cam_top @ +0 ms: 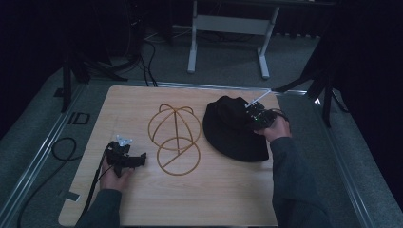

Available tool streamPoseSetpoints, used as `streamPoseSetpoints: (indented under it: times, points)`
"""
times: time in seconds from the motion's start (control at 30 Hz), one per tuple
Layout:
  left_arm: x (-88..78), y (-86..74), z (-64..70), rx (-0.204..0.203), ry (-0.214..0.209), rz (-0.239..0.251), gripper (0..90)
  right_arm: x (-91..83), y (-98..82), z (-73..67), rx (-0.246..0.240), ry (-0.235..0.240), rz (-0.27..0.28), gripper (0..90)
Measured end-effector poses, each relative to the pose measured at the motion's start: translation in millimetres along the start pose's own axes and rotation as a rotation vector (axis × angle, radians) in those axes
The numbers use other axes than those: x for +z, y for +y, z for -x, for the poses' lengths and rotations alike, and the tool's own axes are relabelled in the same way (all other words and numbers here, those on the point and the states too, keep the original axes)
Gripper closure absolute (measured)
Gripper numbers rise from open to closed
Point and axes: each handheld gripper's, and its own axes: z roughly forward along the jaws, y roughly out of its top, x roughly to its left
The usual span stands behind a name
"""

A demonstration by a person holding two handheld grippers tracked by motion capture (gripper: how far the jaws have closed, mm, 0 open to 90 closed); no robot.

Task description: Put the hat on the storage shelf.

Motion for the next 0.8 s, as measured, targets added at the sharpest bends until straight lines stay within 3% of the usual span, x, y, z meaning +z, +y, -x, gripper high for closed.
streamPoseSetpoints:
  times: [0.33,0.8]
  points:
    - [0.0,0.0,0.0,0.0,0.0,0.0,1.3,-13.6,-1.3,-6.5,-0.013,-0.02,0.028,87.3]
    - [0.1,-0.1,0.0,0.0,0.0,0.001,1.3,-29.3,-1.6,-15.2,-0.01,-0.008,0.084,87.2]
